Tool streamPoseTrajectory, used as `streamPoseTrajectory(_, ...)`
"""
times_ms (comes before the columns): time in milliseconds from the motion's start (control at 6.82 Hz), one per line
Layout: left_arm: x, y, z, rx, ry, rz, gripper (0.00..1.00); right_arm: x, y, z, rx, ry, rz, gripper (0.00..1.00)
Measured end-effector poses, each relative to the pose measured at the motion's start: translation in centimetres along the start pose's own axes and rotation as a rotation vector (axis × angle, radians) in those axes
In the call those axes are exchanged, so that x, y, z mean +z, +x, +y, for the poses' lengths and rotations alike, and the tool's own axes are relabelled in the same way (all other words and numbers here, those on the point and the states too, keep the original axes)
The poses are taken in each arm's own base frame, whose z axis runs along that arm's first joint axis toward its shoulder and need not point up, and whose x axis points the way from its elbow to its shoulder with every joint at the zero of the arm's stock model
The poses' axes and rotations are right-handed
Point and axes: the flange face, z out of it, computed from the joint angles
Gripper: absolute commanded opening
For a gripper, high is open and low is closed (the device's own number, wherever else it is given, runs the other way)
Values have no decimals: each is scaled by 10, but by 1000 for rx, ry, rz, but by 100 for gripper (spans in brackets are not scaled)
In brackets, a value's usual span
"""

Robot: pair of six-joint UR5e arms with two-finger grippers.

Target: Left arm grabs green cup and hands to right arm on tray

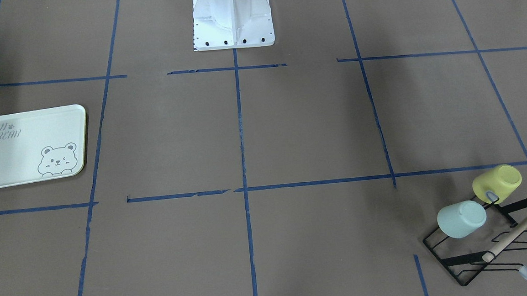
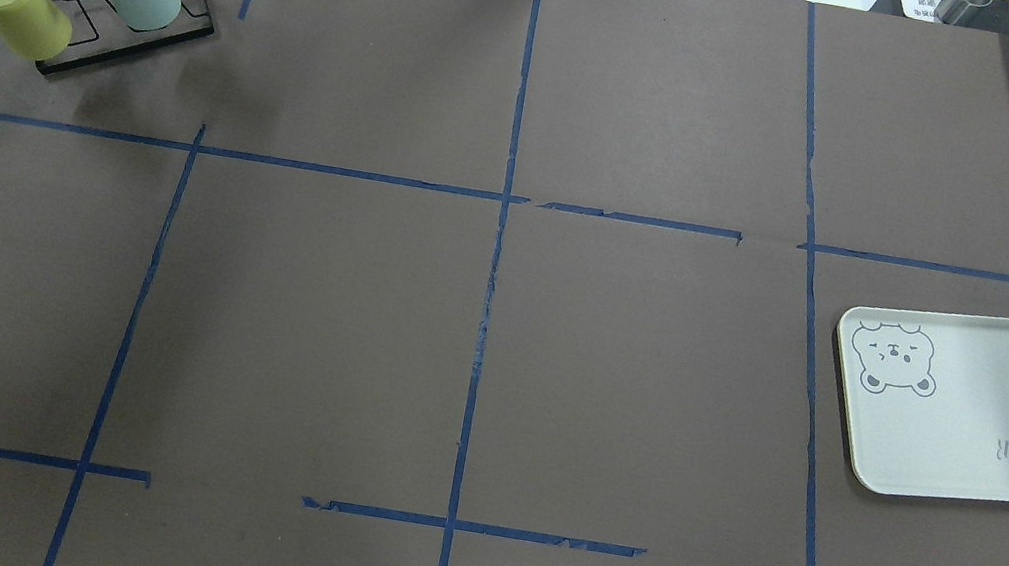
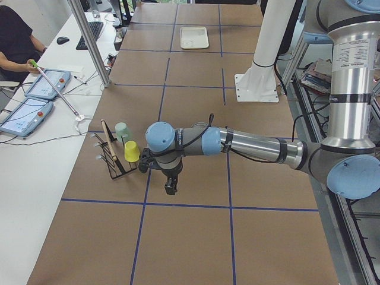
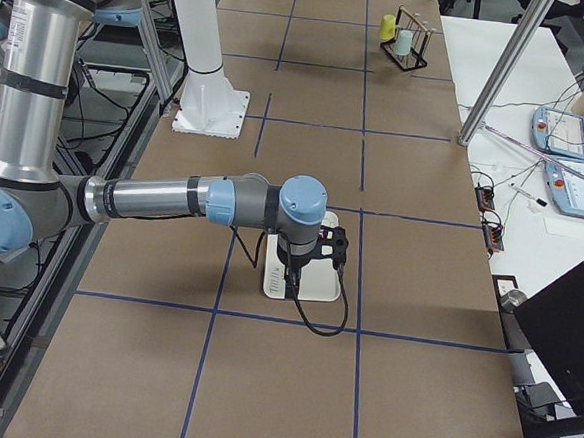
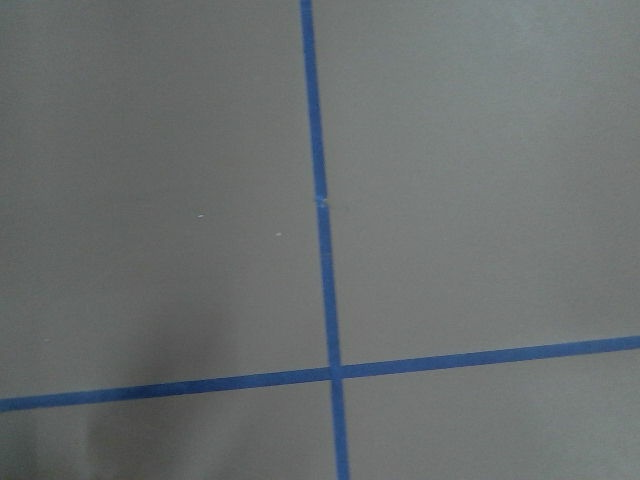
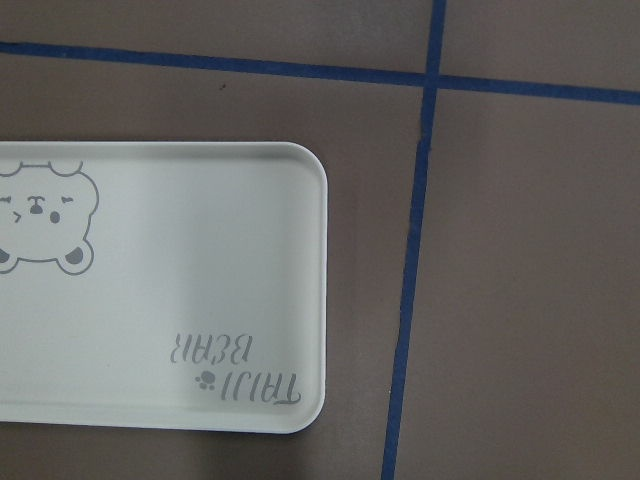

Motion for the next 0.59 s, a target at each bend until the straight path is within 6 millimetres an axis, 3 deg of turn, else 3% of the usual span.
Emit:
streamPoseTrajectory(293,-33,75,-65,-110,61,39,100,2,-6,-5,-63,45,-1,100)
streamPoseTrajectory(587,-35,170,-115,-249,55,60,100,3,-8,-6,-82,57,-7,100)
